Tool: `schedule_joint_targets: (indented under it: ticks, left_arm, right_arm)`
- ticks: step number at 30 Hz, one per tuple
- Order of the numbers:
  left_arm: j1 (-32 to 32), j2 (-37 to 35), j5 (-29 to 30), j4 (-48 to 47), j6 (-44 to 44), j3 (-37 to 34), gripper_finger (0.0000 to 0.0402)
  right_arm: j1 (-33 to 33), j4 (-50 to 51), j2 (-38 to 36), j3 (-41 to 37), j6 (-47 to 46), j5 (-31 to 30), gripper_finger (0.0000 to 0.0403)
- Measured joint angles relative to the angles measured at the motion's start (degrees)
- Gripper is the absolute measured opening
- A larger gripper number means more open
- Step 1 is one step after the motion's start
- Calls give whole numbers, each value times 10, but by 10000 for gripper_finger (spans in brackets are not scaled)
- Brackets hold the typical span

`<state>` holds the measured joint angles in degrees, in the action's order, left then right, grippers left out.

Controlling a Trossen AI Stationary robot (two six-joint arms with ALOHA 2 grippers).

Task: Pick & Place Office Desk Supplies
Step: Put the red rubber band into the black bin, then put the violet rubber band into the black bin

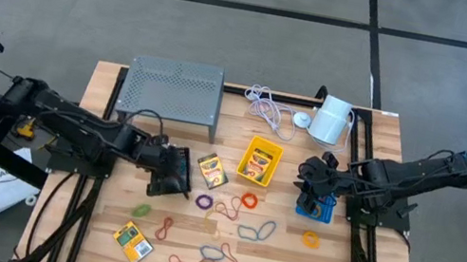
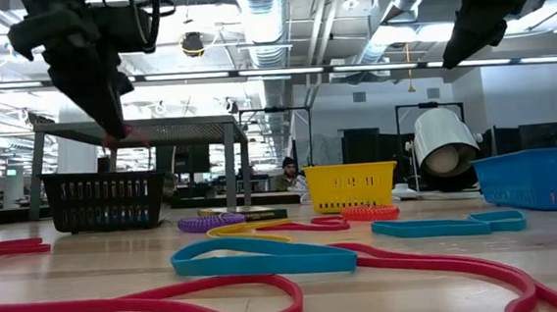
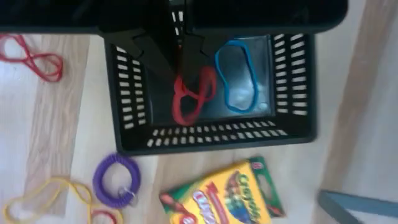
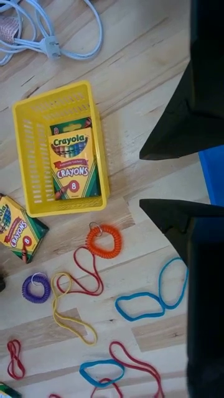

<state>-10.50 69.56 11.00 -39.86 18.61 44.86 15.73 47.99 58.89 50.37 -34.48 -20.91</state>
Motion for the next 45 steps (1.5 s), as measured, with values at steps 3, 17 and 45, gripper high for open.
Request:
schedule_joint_targets:
  ticks: [3, 17, 45]
  left_arm:
    - [0, 25, -10, 1, -3, 0, 1]
    - [20, 48, -18, 7, -4, 0, 25]
    - [-2, 2, -68, 260, -130, 22, 206]
  right_arm:
    - [0, 0, 0, 0, 0, 0, 107]
    - [0, 4, 0, 0, 0, 0, 107]
    - [0, 10, 0, 0, -4, 0, 107]
